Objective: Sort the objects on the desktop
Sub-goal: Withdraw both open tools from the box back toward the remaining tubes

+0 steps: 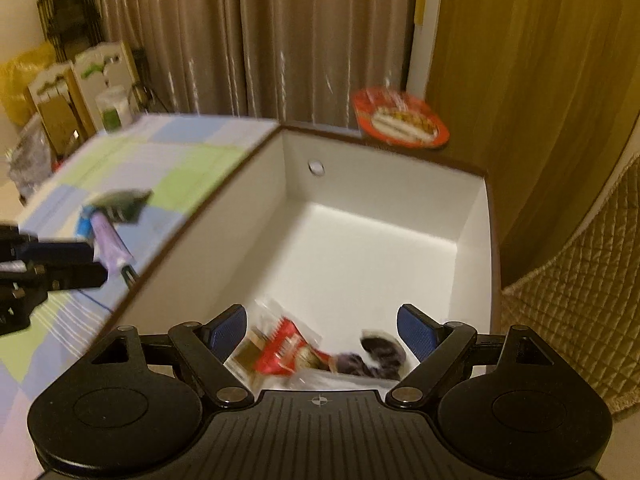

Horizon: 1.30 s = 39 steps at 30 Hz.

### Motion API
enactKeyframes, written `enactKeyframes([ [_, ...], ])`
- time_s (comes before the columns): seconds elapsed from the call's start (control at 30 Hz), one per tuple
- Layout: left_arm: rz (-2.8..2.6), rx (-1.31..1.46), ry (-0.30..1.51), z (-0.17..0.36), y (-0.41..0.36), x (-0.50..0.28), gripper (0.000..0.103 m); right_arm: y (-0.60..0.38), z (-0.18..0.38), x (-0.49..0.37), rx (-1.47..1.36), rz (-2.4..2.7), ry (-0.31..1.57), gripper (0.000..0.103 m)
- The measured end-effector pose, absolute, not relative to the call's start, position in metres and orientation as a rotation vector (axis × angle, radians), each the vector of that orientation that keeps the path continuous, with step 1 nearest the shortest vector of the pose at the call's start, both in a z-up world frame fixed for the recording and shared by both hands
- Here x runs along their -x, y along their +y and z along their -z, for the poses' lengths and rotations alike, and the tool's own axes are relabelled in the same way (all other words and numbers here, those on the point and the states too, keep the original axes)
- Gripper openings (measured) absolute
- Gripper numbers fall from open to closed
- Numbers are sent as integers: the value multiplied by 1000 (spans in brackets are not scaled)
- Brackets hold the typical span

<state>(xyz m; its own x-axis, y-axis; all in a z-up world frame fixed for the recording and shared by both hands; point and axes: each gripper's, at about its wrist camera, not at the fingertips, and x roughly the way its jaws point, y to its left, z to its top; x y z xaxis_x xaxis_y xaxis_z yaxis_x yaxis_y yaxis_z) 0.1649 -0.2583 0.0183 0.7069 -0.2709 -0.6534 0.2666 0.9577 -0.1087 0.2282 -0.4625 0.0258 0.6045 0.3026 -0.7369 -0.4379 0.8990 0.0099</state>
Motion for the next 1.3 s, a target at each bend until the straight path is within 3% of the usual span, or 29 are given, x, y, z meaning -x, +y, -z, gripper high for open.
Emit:
enactKeyframes([
  [0.47, 5, 54, 784, -8, -169, -116, 23, -408, -56, -199, 155, -637, 697, 85],
  [0.67, -28, 54, 795, -1, -134, -111, 28, -374, -59, -176, 177, -649, 664, 85],
  [0.73, -23, 58, 794, 2, -122, -113, 34, -362, -58, -170, 179, -637, 663, 85],
  [0.8, -13, 61, 791, 6, -111, -117, 41, -346, -55, -165, 179, -617, 683, 85],
  [1.07, 105, 82, 823, 18, -54, -131, 42, -284, -44, -149, 180, -536, 762, 85],
  [1.3, 138, 79, 849, 21, -17, -133, 49, -233, -32, -137, 184, -477, 831, 85],
])
